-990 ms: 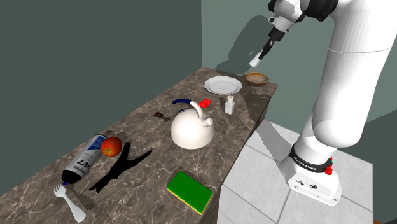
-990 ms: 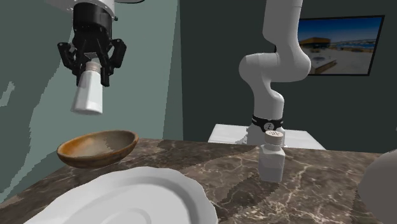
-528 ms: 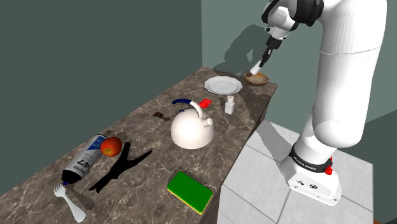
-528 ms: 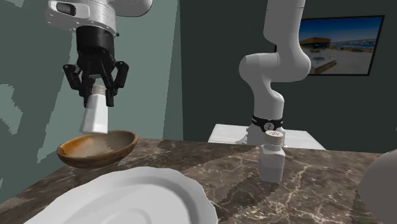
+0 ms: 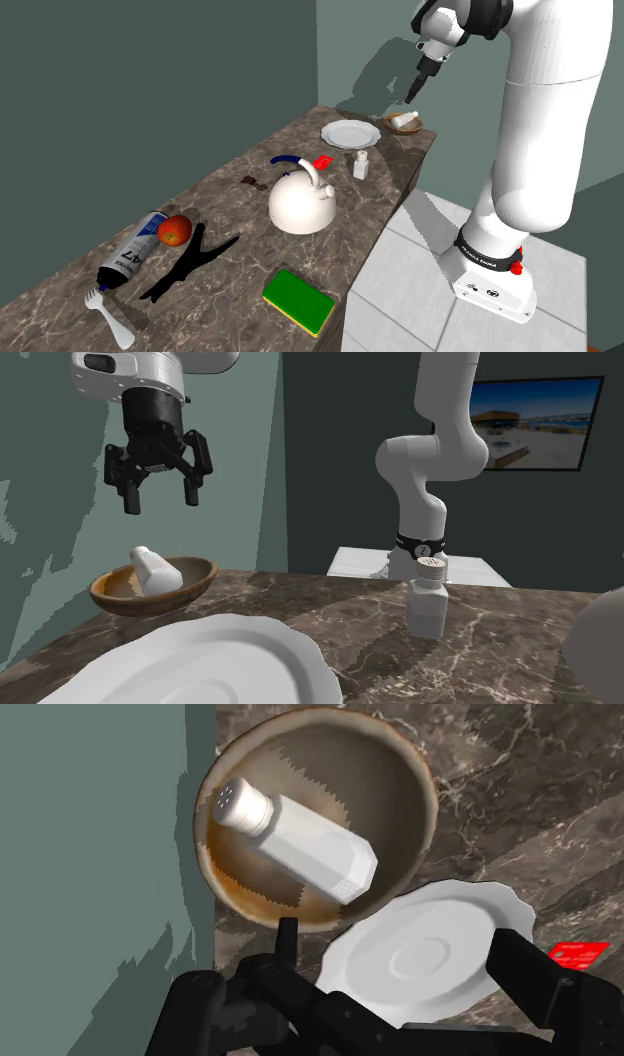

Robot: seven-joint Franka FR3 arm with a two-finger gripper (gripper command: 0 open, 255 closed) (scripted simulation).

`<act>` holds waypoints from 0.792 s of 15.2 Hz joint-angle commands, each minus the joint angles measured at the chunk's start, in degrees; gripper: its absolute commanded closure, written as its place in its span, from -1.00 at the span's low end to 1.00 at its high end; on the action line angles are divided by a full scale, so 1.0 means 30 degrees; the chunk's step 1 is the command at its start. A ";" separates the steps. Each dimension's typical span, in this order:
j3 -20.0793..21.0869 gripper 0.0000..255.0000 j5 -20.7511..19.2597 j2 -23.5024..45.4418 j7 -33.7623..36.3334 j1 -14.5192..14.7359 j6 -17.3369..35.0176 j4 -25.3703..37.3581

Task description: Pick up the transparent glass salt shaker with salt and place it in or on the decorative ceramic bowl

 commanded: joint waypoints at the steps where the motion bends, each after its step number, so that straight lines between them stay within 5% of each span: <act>1: 0.0154 -1.00 -0.0008 0.1347 0.0162 -0.0463 0.0310 0.0536; 4: -0.0734 -1.00 -0.1074 0.0512 0.0795 -0.0038 -0.0923 0.1427; 12: -0.2003 -1.00 -0.0236 0.1298 0.0273 0.0869 -0.1341 0.1511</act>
